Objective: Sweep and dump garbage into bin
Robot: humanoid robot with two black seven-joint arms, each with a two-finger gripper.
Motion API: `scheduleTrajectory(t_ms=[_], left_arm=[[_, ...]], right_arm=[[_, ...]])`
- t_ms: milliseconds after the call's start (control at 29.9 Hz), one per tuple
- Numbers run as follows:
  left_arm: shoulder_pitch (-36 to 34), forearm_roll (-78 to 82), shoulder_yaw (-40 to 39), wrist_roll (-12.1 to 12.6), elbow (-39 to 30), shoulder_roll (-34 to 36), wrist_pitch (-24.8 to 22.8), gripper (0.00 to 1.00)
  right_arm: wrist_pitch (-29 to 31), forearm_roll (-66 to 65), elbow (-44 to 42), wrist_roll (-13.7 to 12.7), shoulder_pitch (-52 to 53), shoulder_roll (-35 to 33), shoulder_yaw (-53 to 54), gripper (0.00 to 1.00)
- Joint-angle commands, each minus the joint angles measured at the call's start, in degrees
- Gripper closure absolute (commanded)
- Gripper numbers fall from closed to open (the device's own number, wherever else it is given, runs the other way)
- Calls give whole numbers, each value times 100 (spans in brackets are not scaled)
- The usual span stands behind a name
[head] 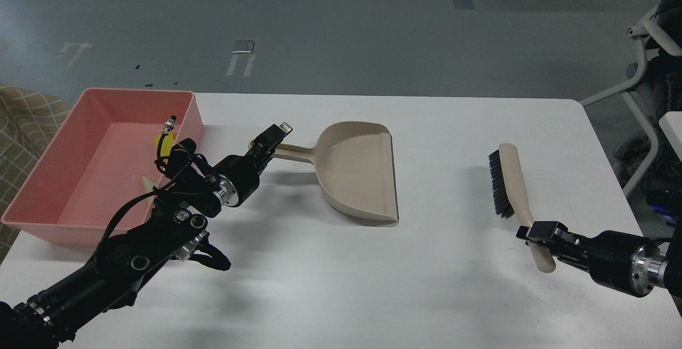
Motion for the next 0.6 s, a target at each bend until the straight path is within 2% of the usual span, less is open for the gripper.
scheduleTrajectory(t_ms=[0,167,568], left_arm=[[130,23,42,-8,-22,19,-1,2],[297,32,94,-114,-39,28,-1,2],[746,41,121,-131,-566,432,-10,2]], right_arm=[[0,-2,-142,0,9,143,77,100],[0,-2,-397,0,9,363,85,100],[0,7,-749,0,-35,504,85,100]])
